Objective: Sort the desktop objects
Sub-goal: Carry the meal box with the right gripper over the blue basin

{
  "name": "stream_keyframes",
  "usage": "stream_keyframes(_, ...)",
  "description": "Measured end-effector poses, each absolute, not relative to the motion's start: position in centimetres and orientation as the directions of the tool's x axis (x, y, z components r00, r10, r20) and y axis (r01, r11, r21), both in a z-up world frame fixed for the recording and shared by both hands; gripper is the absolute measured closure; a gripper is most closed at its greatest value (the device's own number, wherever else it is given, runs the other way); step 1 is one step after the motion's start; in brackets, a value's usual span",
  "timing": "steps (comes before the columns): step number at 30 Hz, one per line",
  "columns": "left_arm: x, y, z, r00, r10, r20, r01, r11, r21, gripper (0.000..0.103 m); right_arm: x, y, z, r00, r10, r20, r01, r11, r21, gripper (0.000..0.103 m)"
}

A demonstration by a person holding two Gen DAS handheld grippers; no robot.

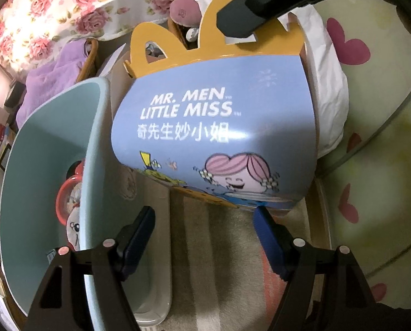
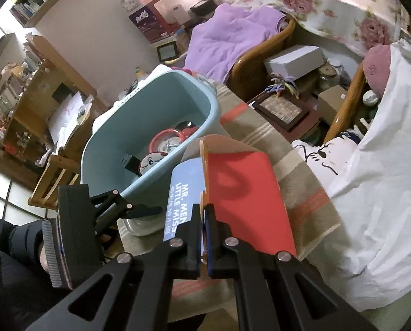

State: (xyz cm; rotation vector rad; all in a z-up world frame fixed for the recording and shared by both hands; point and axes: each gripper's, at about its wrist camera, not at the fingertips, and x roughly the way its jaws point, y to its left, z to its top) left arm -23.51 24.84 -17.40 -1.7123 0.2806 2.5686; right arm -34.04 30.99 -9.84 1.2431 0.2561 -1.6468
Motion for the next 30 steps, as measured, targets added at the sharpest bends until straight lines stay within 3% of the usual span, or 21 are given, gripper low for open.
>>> stream_keyframes(30, -16.1, 24.2, -9.5, -0.533, -0.032, -0.846, -0.169, -0.975, 0.144, 0.026, -23.8, 29.9, 1.0, -0.135, -0.593, -0.794, 0.827, -0.509, 0.240, 0.103)
